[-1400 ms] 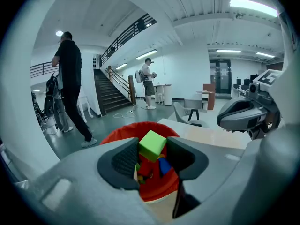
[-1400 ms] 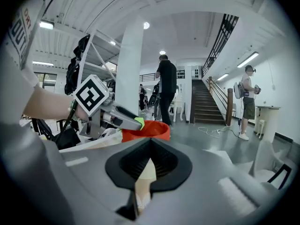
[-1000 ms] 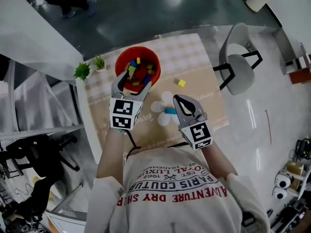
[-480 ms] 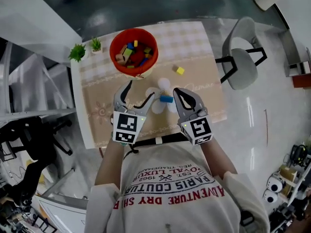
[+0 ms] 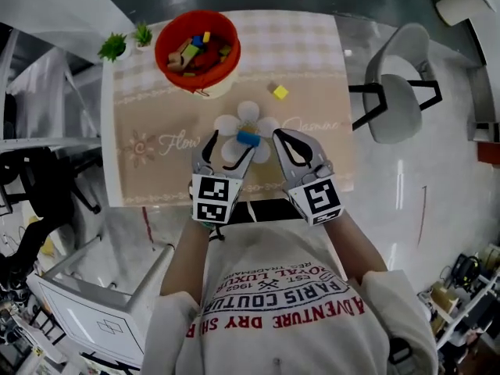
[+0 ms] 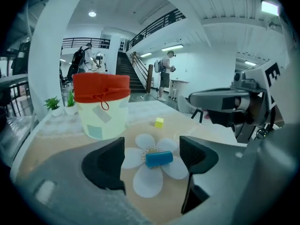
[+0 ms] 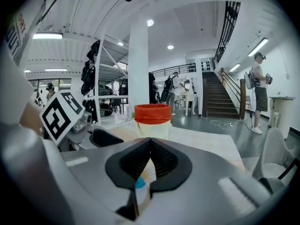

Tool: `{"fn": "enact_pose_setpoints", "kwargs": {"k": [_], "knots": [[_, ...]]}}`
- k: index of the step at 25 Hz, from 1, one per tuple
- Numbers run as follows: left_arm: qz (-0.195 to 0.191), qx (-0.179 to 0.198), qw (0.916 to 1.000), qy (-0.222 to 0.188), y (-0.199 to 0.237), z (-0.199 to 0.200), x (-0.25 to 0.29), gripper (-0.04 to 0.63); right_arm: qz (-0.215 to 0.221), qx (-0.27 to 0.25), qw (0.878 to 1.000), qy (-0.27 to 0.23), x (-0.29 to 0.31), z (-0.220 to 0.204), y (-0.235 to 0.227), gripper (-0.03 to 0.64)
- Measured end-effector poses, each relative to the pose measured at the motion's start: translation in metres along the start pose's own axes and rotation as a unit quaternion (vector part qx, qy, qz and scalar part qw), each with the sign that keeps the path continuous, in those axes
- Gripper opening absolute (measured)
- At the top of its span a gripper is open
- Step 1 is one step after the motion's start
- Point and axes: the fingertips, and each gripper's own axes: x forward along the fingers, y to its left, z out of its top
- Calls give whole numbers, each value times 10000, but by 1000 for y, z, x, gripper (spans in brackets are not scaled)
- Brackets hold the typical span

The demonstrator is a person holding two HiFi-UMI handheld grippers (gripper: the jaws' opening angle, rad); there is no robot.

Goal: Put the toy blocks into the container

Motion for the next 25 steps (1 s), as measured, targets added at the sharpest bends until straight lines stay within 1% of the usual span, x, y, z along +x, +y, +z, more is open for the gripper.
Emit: {"fn": "enact_pose_setpoints", "kwargs": {"k": [4, 11, 16, 19, 22, 25], "knots": [[123, -141, 9993, 317, -16, -26, 21, 379, 215, -28, 9998, 51, -6, -9, -1, 2], [295, -187, 9967, 734, -22, -48, 53, 380, 252, 100, 9994, 193, -7, -31, -16, 2], [398, -14, 9945, 970, -25, -63, 68, 372, 214, 181, 9992, 289, -3, -42, -25, 2], [537, -57, 9937, 984, -20, -66, 72, 313, 192, 215, 9991, 325, -2, -45, -27, 2], [467, -122, 9941, 969, -19, -66, 71, 310, 193, 208, 9989, 360, -2, -48, -27, 2], [358, -214, 9957, 825, -18, -58, 66, 308, 184, 197, 9990, 356, -2, -46, -28, 2]]}}
